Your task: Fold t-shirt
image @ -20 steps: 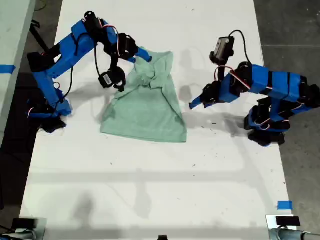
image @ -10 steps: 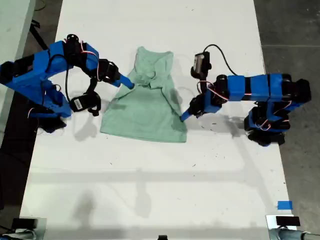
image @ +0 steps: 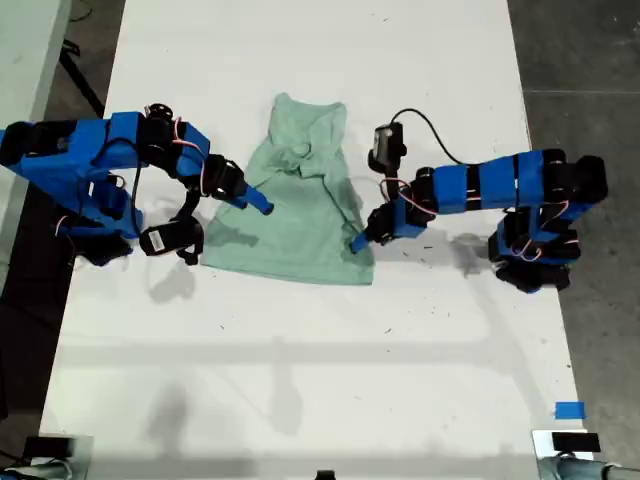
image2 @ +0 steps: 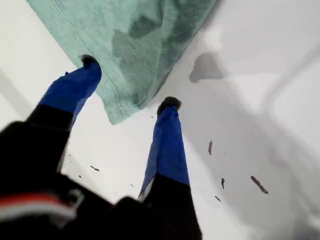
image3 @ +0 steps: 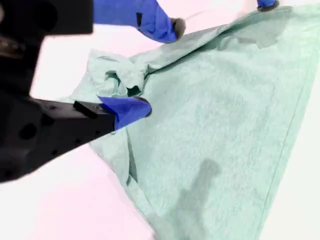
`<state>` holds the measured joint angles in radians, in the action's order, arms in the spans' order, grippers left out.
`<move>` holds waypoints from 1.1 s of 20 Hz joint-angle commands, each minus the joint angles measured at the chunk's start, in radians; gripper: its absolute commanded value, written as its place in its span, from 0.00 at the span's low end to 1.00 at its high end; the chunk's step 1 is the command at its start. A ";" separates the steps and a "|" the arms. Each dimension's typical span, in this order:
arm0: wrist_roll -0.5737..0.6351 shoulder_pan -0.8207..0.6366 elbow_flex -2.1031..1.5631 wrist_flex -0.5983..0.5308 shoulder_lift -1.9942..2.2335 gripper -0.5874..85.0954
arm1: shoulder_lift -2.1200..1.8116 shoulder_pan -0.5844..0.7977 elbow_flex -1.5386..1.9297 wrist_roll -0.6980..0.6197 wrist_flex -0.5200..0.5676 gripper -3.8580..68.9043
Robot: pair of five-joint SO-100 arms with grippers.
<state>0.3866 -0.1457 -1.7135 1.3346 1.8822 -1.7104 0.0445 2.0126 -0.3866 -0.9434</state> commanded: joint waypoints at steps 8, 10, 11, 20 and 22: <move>-0.035 0.029 0.012 -0.021 0.005 0.28 | 0.040 0.044 0.094 -0.051 0.201 0.20; -0.037 0.028 0.012 -0.021 0.005 0.28 | 0.058 0.048 0.095 -0.067 0.225 0.16; -0.037 0.028 0.012 -0.021 0.005 0.28 | 0.061 0.046 0.100 -0.074 0.242 0.14; -0.037 0.023 0.011 -0.020 0.003 0.27 | 0.052 0.037 0.092 -0.075 0.236 0.11; -0.037 0.023 0.011 -0.018 0.003 0.28 | 0.040 0.038 0.037 -0.055 0.135 0.16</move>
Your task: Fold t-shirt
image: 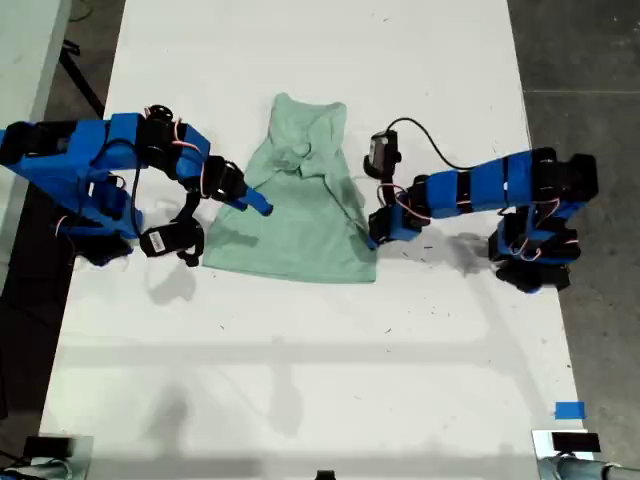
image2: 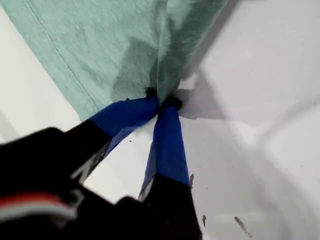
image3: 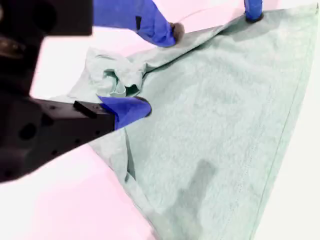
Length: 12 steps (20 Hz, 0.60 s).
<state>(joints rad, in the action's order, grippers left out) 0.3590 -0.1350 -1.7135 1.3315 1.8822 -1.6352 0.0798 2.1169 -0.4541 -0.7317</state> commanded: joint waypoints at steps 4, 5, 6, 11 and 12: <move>-0.009 0.012 0.011 -0.018 0.000 0.28 | -0.041 -0.014 -0.178 0.009 -0.207 0.36; -0.009 0.012 0.011 -0.018 -0.002 0.28 | -0.043 -0.014 -0.184 0.008 -0.209 0.36; -0.009 0.011 0.011 -0.018 -0.003 0.28 | -0.043 -0.014 -0.189 0.003 -0.209 0.37; -0.009 0.011 0.008 -0.015 -0.003 0.28 | -0.020 0.002 -0.146 -0.006 -0.149 0.31; -0.009 0.011 0.006 -0.015 -0.003 0.28 | -0.006 0.006 -0.118 -0.006 -0.110 0.28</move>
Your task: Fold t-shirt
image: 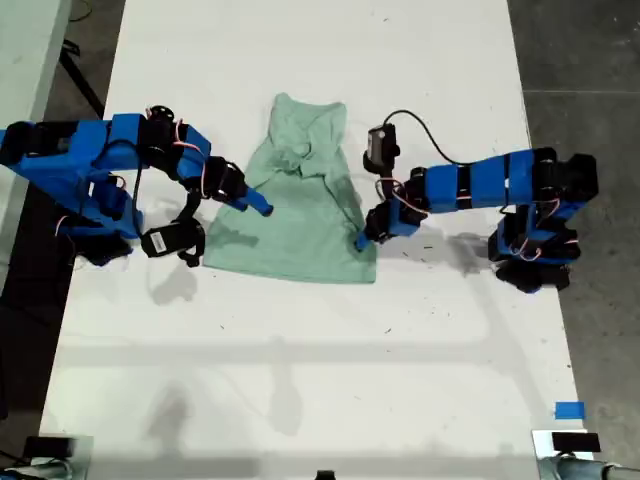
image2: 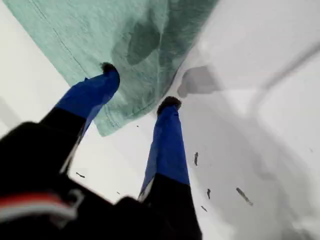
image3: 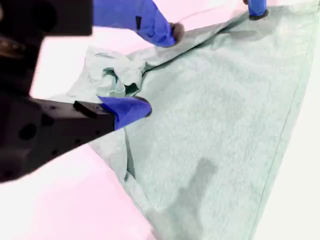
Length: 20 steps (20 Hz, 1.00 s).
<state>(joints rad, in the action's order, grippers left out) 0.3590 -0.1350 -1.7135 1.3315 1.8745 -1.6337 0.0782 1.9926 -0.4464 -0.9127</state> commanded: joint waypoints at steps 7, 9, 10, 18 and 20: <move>-0.011 0.012 -0.003 -0.014 0.006 0.28 | 0.087 0.014 0.032 -0.038 0.172 0.04; -0.011 0.012 -0.003 -0.014 0.008 0.28 | 0.086 0.006 0.003 -0.040 0.130 0.04; -0.011 0.012 -0.003 -0.014 0.008 0.28 | 0.077 0.005 -0.014 -0.035 0.097 0.04; -0.011 0.014 -0.003 -0.018 0.006 0.28 | -0.127 -0.011 -0.307 -0.015 -0.379 0.04; -0.011 0.014 -0.003 -0.021 0.006 0.28 | -0.071 -0.023 -0.463 -0.003 -0.411 0.04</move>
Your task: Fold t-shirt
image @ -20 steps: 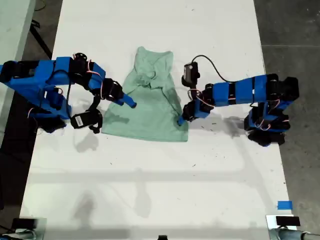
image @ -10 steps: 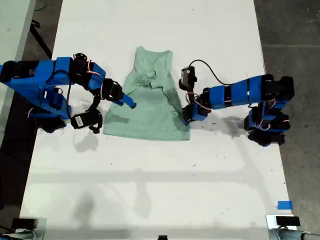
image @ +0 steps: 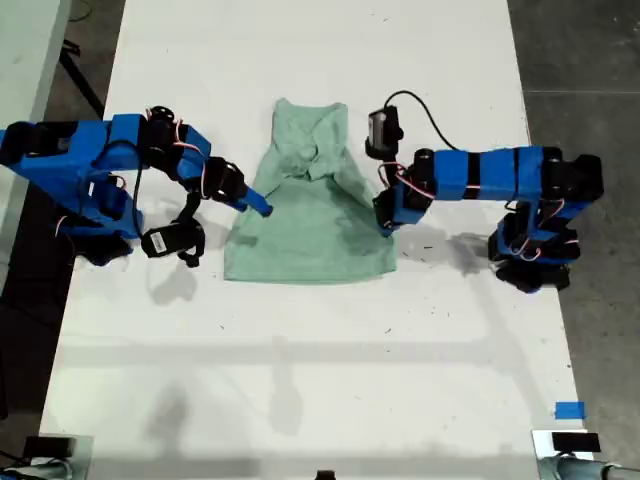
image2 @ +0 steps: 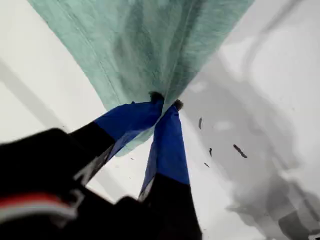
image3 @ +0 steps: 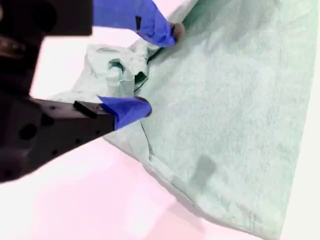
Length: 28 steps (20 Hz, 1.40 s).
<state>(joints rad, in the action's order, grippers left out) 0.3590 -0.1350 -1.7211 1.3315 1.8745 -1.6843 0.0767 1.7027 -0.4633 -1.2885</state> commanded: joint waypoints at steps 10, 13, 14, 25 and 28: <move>-0.014 0.017 0.002 -0.020 0.009 0.28 | 0.558 -0.087 -0.726 0.181 0.083 0.04; -0.014 0.017 0.000 -0.020 0.009 0.28 | 0.664 -0.084 -0.727 0.215 0.158 0.04; -0.014 0.017 0.000 -0.020 0.009 0.28 | 0.704 -0.084 -0.727 0.232 0.186 0.04; -0.058 0.054 -0.017 0.020 0.011 0.29 | 0.578 -0.055 -0.931 0.176 -0.204 0.54; -0.104 0.071 -0.091 0.009 0.012 0.30 | 0.465 -0.026 -0.894 0.150 -0.291 0.52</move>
<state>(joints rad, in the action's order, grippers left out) 0.2853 -0.0844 -1.7932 1.3392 1.8761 -1.0723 0.0215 0.8468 -0.2961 -1.5324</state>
